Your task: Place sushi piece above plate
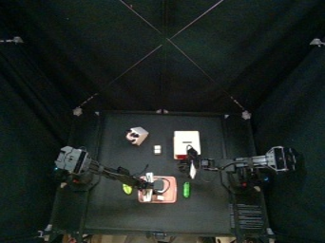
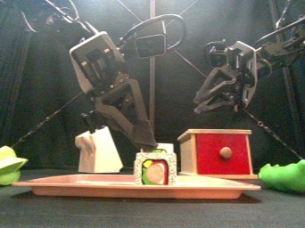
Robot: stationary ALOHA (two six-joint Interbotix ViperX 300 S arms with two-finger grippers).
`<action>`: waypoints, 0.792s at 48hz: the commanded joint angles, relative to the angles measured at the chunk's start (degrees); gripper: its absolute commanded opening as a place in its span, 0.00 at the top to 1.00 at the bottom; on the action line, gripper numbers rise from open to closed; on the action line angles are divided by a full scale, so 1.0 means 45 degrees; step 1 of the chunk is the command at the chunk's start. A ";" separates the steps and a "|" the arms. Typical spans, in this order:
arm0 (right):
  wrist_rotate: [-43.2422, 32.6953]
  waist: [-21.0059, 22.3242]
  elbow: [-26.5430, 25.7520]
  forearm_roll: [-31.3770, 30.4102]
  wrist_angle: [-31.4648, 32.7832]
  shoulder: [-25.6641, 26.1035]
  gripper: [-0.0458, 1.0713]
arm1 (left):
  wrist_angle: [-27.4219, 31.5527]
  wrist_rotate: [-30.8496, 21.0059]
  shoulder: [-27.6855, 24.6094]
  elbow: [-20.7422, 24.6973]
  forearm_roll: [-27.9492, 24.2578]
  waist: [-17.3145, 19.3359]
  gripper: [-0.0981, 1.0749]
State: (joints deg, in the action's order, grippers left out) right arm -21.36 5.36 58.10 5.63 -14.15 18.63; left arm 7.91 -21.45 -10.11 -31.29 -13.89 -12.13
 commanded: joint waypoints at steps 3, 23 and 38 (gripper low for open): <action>0.0020 0.0020 -0.0273 0.0059 -0.0039 0.0137 0.29 | 0.0273 0.0000 0.0566 0.0137 -0.0156 0.0059 0.35; 0.0020 0.0039 -0.0410 0.0039 -0.0039 0.0137 0.29 | 0.1641 0.0000 0.1738 -0.0234 -0.2871 0.2363 0.35; 0.0020 0.0020 -0.0566 0.0039 -0.0039 -0.0176 0.29 | 0.0059 0.0020 0.0879 -0.0723 -0.3477 0.4316 0.35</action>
State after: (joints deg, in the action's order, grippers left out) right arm -21.36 5.36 56.95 5.89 -14.15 17.67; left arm 10.55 -21.36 -5.98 -34.80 -28.48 5.63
